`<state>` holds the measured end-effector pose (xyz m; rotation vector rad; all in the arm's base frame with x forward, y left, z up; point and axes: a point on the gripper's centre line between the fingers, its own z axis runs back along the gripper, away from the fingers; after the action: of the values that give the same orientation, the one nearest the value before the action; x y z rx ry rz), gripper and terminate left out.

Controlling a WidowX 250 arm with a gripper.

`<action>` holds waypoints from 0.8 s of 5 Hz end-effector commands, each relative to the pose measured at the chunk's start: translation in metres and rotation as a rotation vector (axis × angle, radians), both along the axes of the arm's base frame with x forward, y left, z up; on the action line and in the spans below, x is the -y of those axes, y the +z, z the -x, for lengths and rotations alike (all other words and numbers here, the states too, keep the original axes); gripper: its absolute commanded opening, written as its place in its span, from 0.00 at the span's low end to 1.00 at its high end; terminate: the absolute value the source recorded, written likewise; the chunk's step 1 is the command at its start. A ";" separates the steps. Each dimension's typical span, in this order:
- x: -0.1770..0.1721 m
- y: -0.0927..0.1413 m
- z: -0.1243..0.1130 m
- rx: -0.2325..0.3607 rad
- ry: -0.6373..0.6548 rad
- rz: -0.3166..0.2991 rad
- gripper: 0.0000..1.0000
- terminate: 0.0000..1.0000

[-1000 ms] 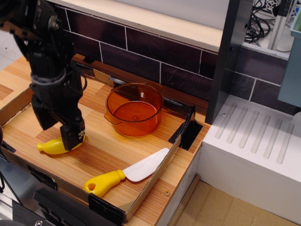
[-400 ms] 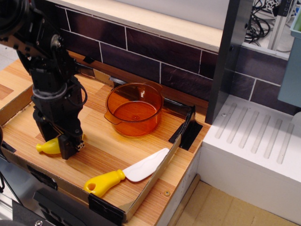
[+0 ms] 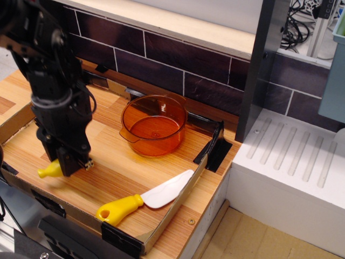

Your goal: Put banana in pot

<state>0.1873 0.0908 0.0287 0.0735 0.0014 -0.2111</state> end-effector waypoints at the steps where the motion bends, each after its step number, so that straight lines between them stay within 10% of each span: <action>1: 0.010 0.068 -0.037 0.131 0.081 0.035 0.00 0.00; 4: 0.049 0.063 -0.099 0.141 0.161 0.012 0.00 0.00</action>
<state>0.2786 0.0353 0.0775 0.0680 -0.0858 -0.0459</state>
